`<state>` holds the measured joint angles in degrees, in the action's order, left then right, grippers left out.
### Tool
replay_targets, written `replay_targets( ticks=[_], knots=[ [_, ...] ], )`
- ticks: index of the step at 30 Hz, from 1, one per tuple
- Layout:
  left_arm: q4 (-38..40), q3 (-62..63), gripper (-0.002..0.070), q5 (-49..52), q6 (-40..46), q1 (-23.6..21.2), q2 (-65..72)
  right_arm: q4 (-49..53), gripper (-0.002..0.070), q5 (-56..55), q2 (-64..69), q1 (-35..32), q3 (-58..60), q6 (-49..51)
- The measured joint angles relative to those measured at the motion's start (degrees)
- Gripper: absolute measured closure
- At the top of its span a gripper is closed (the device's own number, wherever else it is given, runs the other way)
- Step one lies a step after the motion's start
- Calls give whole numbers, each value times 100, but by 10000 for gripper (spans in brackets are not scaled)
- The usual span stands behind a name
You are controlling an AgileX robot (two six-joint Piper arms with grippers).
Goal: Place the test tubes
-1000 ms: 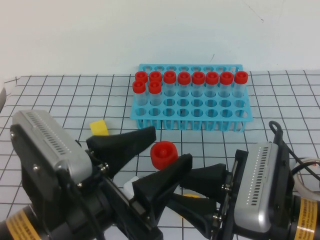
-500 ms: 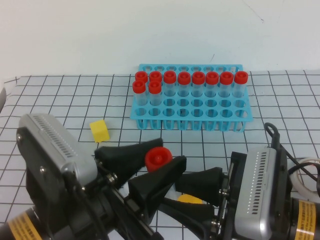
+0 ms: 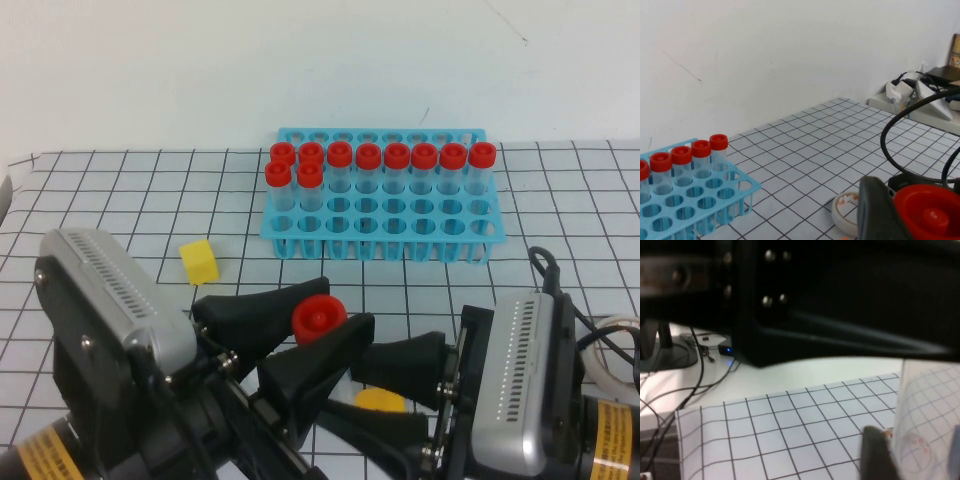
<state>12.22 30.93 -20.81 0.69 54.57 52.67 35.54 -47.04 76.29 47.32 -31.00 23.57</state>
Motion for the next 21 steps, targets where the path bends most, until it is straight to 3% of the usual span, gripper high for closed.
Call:
replay_targets(
  ticks=[4,6,9,15,17,21],
  knots=[
    [0,0,419,-134,147,0,10,21,191,53,0,0,0,180],
    [0,0,419,-237,183,0,10,108,142,174,-64,0,0,222],
    [46,0,419,-306,196,0,10,454,129,530,-322,0,0,247],
    [106,0,419,-340,367,0,-158,1478,216,1913,-1407,0,0,512],
    [111,0,419,-340,538,0,-258,1937,274,2407,-1890,0,0,879],
    [253,0,419,-340,1011,0,-485,3523,457,3035,-2805,0,0,2175]
  ],
)
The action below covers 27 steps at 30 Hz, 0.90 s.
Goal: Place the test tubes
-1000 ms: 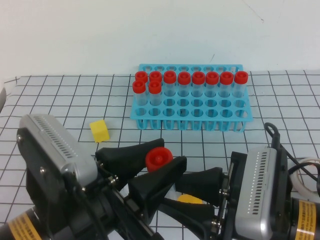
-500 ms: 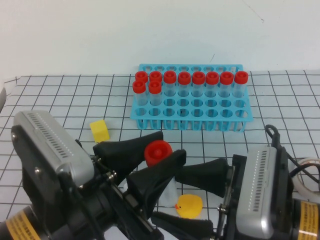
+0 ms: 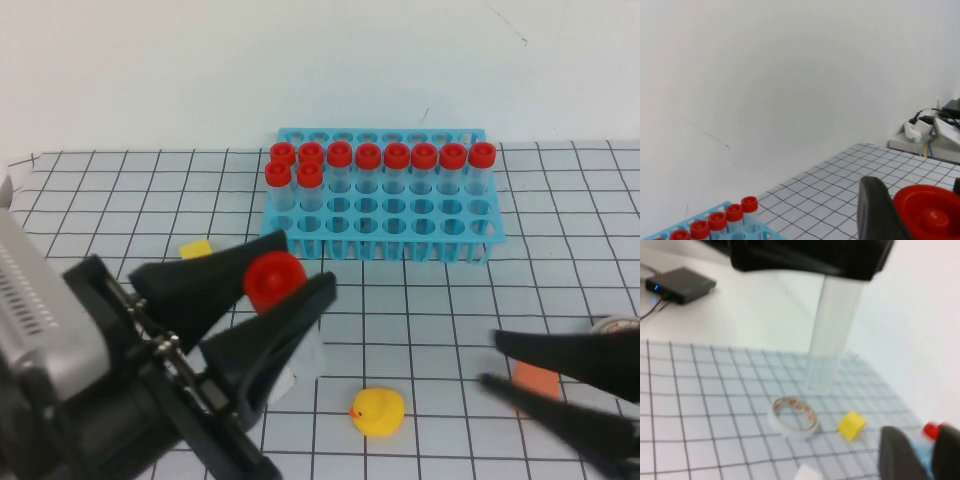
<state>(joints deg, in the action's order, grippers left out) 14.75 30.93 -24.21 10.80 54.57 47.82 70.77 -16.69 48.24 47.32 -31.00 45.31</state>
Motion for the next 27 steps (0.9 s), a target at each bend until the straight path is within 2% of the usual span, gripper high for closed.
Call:
replay_targets(
  ticks=[2,4,7,12,16,21,24,27],
  knots=[
    [191,0,419,0,255,0,-91,1022,566,35,-451,0,0,916],
    [421,0,419,0,607,0,-196,1976,630,-71,-822,0,0,1973],
    [832,0,419,12,1223,0,-353,2651,663,-317,-1374,0,57,3008],
    [1643,0,419,47,2196,0,-578,2910,675,-108,-1967,0,478,3368],
    [2101,0,419,102,2880,0,-656,2920,676,969,-2237,0,845,3083],
    [2398,0,419,146,3153,0,-656,2855,677,2793,-2271,0,1191,2306],
    [2511,0,419,184,3282,0,-656,2081,678,3963,-2205,0,1324,1237],
    [2682,0,419,233,3545,0,-656,683,678,5053,-2155,0,1324,-135]
  ],
)
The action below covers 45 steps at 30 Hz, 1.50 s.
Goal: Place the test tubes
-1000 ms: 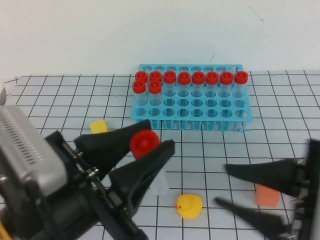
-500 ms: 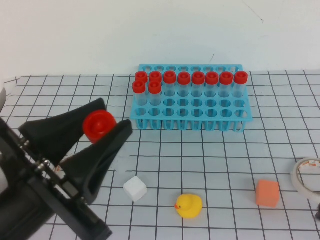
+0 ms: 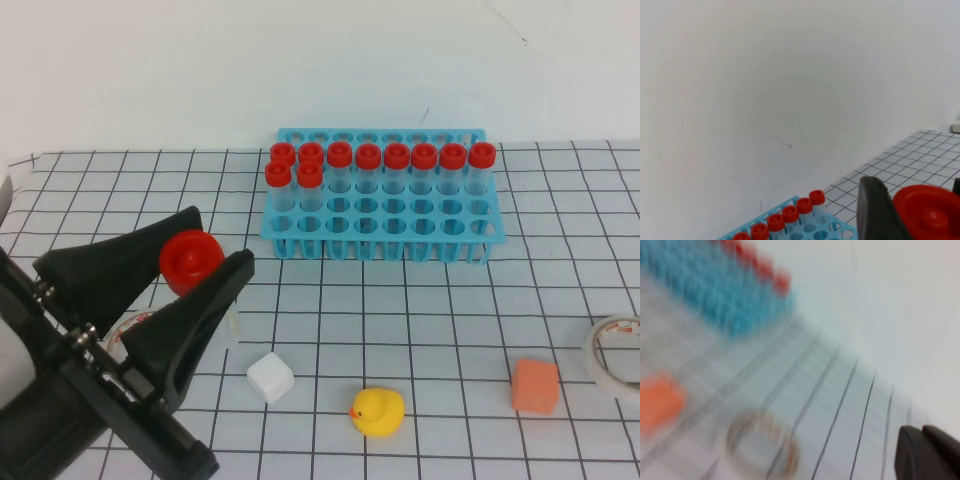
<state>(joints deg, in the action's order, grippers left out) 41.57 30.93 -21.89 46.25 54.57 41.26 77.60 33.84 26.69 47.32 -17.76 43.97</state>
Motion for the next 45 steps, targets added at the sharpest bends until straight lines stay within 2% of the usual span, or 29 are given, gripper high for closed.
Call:
replay_targets(
  ticks=[3,8,14,17,22,30,38,45],
  knots=[
    [270,0,419,-1,371,0,0,-1682,678,626,0,0,23,-1037],
    [950,0,419,-1,1080,0,0,-4394,678,268,0,0,-61,-3102],
    [1421,0,419,-12,1484,0,0,-7035,678,413,-13,0,-506,-5402],
    [1468,0,419,-12,1567,0,0,-7972,678,657,-161,0,-570,-6418],
    [1510,0,419,-12,1619,0,0,-8251,678,1009,-654,0,-583,-6896],
    [1613,0,419,-22,1623,0,0,-8251,678,1112,-1547,0,-583,-6714],
    [1613,0,419,-34,1687,0,0,-8251,678,1112,-1619,0,-583,-6653],
    [1613,0,419,-65,2106,0,0,-8251,678,1112,-1622,0,-583,-6653]
  ],
)
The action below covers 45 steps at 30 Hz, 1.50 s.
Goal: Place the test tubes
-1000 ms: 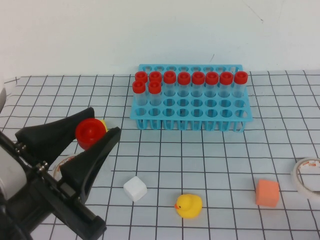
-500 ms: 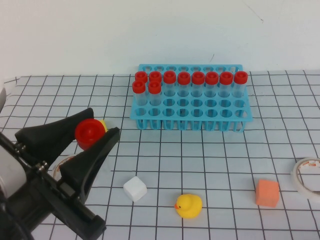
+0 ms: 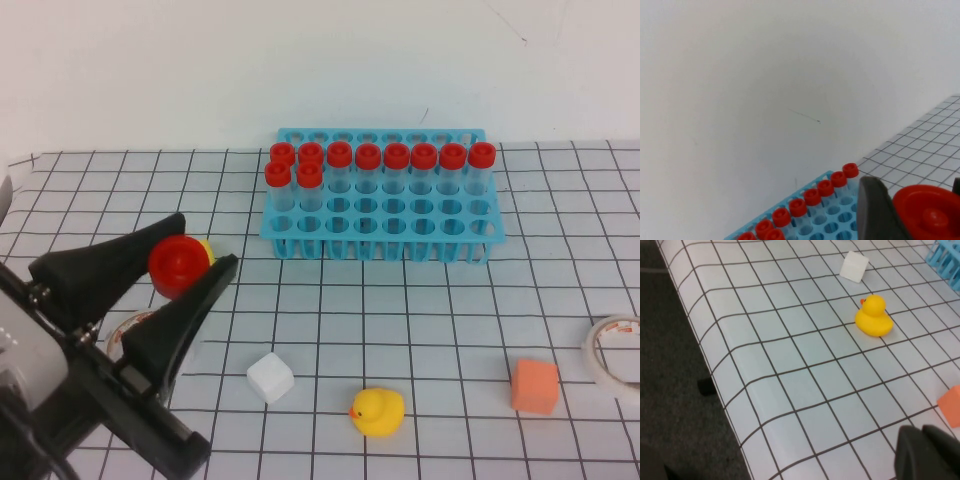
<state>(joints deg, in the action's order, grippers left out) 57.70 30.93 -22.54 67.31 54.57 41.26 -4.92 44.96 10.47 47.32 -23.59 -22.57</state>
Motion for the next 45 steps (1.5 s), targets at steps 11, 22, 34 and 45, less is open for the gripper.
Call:
replay_targets(
  ticks=[11,22,34,45],
  knots=[
    [98,0,419,-878,1010,0,453,0,678,0,-9,0,0,9],
    [-412,0,419,-636,-704,0,551,0,678,0,-9,0,0,13],
    [-4764,456,419,532,-5957,-455,780,0,678,0,-22,0,0,13],
    [-5089,1042,419,523,-7116,-1434,1663,0,678,0,-22,0,0,13]
  ],
)
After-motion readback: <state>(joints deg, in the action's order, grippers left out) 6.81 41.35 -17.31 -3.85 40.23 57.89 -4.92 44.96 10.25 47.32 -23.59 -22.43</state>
